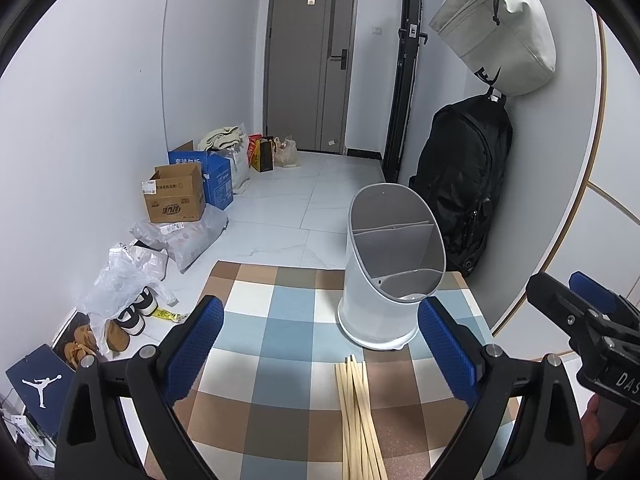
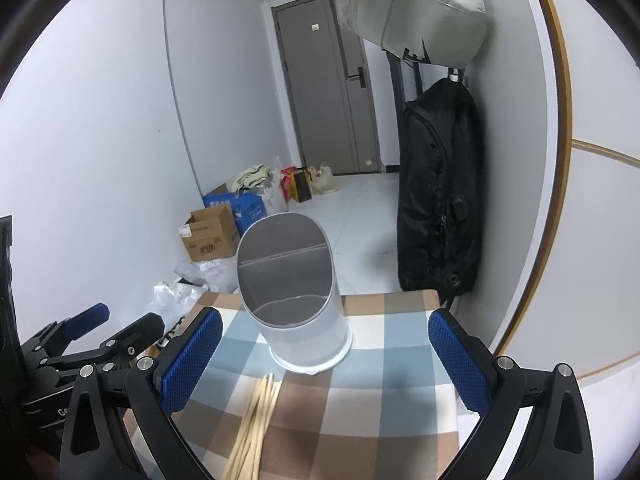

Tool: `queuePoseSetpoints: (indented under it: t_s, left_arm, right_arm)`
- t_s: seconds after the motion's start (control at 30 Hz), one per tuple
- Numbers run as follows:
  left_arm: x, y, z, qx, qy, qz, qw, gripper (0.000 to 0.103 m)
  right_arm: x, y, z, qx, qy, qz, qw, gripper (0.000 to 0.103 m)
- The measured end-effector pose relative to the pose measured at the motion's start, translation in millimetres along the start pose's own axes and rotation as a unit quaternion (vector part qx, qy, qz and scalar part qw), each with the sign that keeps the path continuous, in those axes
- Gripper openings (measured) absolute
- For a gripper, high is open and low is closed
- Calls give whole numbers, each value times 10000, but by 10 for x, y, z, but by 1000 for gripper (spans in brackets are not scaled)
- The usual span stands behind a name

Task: Organize utensils

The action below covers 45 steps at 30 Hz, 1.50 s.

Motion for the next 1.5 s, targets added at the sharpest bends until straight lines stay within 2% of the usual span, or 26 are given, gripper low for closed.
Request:
queuePoseSetpoints:
  t_s: [0.93,1.5]
  left_arm:
    - [-43,2,-2,-12,-10,10,10000,95]
    - [-88,14,22,-99,48,2,9999,95]
  right_arm:
    - [-21,9,-9,-12,-241,-26,9997,103]
    - [-57,32,52,-161,-395,-45,9991,103]
Point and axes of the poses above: each gripper's, at about its wrist camera, not at the fingertips, and z roughly the way its jaws point, x to its right, y to its underside, the point moved 1 cm from there along z, roughly the way its jaws point, and after that the axes turned 8 degrees about z, right-handed, at the moved point
